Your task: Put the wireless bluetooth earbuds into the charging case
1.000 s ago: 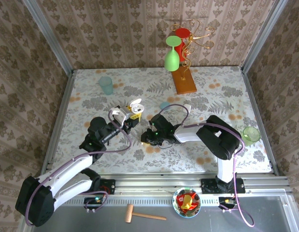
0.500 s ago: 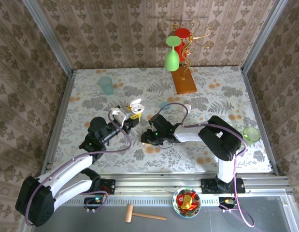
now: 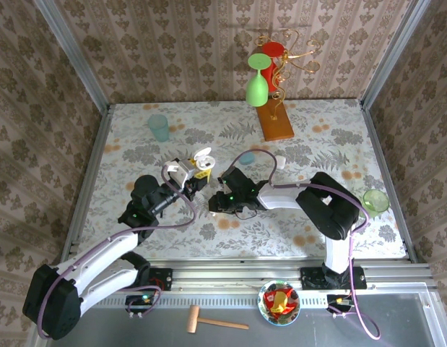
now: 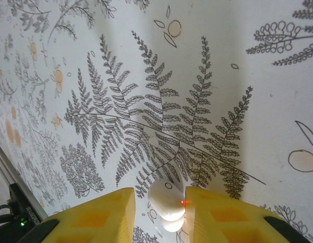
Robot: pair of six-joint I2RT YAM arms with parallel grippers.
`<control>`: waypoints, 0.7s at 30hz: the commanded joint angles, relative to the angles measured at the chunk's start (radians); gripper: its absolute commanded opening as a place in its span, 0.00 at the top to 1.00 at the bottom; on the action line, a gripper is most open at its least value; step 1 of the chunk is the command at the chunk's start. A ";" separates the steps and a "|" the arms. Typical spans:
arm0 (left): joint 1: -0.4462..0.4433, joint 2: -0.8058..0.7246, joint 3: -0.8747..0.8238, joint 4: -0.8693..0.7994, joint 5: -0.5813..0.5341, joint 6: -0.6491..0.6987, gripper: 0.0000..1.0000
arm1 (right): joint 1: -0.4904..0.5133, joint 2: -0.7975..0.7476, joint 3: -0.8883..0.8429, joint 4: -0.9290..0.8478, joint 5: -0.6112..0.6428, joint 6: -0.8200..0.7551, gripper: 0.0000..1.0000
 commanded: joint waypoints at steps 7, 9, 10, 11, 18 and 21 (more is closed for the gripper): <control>0.006 -0.015 0.011 0.015 -0.004 0.018 0.78 | 0.007 0.055 -0.003 0.061 -0.075 -0.017 0.69; 0.006 -0.015 0.011 0.013 -0.006 0.020 0.78 | 0.008 0.047 -0.013 0.069 -0.088 -0.009 0.72; 0.006 -0.018 0.011 0.011 -0.006 0.019 0.78 | 0.007 0.037 -0.018 0.073 -0.096 -0.001 0.72; 0.006 -0.021 0.011 0.009 -0.006 0.021 0.78 | 0.008 0.028 -0.023 0.081 -0.105 0.004 0.73; 0.007 -0.019 0.011 0.012 -0.008 0.023 0.78 | 0.009 -0.016 -0.041 0.071 -0.092 -0.003 0.71; 0.006 -0.018 0.013 0.014 -0.005 0.020 0.78 | 0.009 0.003 -0.027 0.060 -0.065 -0.030 0.67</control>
